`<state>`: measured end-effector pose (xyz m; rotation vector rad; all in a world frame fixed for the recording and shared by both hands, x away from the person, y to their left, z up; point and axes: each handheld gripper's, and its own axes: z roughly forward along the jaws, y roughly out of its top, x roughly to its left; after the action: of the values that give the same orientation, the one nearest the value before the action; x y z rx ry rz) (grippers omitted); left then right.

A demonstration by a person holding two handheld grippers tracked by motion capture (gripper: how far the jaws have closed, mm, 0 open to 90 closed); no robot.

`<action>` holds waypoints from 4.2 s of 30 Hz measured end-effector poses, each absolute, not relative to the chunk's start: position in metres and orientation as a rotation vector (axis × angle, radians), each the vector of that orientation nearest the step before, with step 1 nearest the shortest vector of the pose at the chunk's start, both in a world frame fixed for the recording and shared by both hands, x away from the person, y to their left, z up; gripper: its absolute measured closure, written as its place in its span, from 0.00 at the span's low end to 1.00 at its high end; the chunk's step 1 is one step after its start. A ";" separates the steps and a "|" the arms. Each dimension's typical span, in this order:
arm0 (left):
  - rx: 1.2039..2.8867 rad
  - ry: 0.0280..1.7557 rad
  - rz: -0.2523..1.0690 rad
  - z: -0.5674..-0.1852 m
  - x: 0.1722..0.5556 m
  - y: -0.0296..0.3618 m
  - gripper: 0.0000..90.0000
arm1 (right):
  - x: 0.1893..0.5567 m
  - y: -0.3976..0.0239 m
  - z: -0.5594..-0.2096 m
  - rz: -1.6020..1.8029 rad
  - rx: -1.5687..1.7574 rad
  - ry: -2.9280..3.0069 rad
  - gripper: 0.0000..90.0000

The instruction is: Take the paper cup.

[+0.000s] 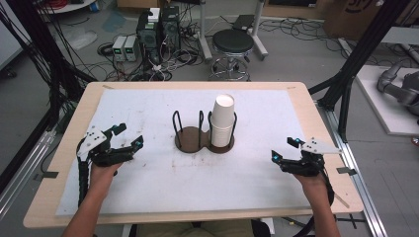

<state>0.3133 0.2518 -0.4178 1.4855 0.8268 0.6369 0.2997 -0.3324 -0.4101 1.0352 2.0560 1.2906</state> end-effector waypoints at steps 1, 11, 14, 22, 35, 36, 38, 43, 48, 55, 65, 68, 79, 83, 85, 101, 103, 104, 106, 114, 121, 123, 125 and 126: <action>1.485 0.827 0.637 -0.418 0.313 0.252 0.18 | 0.299 -0.333 -0.410 1.296 1.038 2.054 0.22; 1.489 0.837 0.611 -0.418 0.317 0.242 0.18 | 0.298 -0.330 -0.412 1.300 1.047 2.075 0.22; 1.493 0.833 0.613 -0.417 0.318 0.242 0.18 | 0.298 -0.331 -0.411 1.306 1.043 2.072 0.22; 1.481 0.844 0.605 -0.417 0.315 0.242 0.17 | 0.296 -0.324 -0.408 1.315 1.032 2.091 0.22; 1.526 0.813 0.594 -0.419 0.314 0.233 0.17 | 0.311 -0.286 -0.379 1.403 0.885 2.161 0.22; 1.525 0.813 0.592 -0.419 0.314 0.233 0.17 | 0.313 -0.284 -0.376 1.411 0.871 2.158 0.22; 1.523 0.810 0.586 -0.419 0.313 0.233 0.17 | 0.317 -0.279 -0.367 1.407 0.855 2.162 0.22; 1.521 0.814 0.585 -0.420 0.313 0.233 0.17 | 0.327 -0.269 -0.342 1.417 0.796 2.169 0.22; 1.524 0.815 0.583 -0.420 0.313 0.232 0.17 | 0.341 -0.259 -0.322 1.424 0.764 2.182 0.22; 1.523 0.812 0.575 -0.420 0.314 0.231 0.17 | 0.359 -0.241 -0.302 1.416 0.727 2.224 0.22; 1.526 0.803 0.568 -0.420 0.314 0.230 0.17 | 0.384 -0.213 -0.292 1.369 0.700 2.297 0.22; 1.525 0.804 0.561 -0.420 0.314 0.229 0.17 | 0.391 -0.207 -0.293 1.359 0.715 2.320 0.22; 1.527 0.798 0.557 -0.420 0.314 0.227 0.17 | 0.411 -0.185 -0.297 1.285 0.739 2.395 0.23; 1.527 0.796 0.556 -0.420 0.314 0.227 0.17 | 0.415 -0.182 -0.300 1.279 0.738 2.418 0.29; 1.528 0.795 0.556 -0.420 0.314 0.227 0.17 | 0.416 -0.181 -0.301 1.273 0.741 2.419 0.29; 1.528 0.789 0.551 -0.420 0.314 0.226 0.17 | 0.414 -0.181 -0.282 1.343 0.730 2.355 0.37; 1.526 0.788 0.549 -0.420 0.313 0.226 0.17 | 0.413 -0.181 -0.280 1.350 0.730 2.344 0.37; 1.528 0.784 0.548 -0.420 0.313 0.226 0.17 | 0.412 -0.182 -0.275 1.367 0.731 2.328 0.37; 1.528 0.781 0.541 -0.420 0.313 0.226 0.17 | 0.411 -0.183 -0.272 1.376 0.729 2.317 0.37; 1.528 0.767 0.532 -0.420 0.312 0.224 0.17 | 0.400 -0.187 -0.251 1.420 0.683 2.259 0.38; 1.538 0.749 0.516 -0.420 0.311 0.222 0.17 | 0.387 -0.200 -0.241 1.458 0.679 2.215 0.38; 1.543 0.740 0.510 -0.420 0.311 0.221 0.17 | 0.379 -0.208 -0.237 1.468 0.667 2.201 0.38; 1.552 0.729 0.503 -0.420 0.310 0.219 0.17 | 0.373 -0.215 -0.235 1.476 0.665 2.187 0.38; 1.551 0.727 0.502 -0.420 0.310 0.218 0.17 | 0.370 -0.218 -0.234 1.476 0.667 2.180 0.38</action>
<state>0.3097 0.2177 -0.4199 1.5508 0.7272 0.5018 0.3701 -0.2185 -0.2337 0.6667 2.1803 1.4760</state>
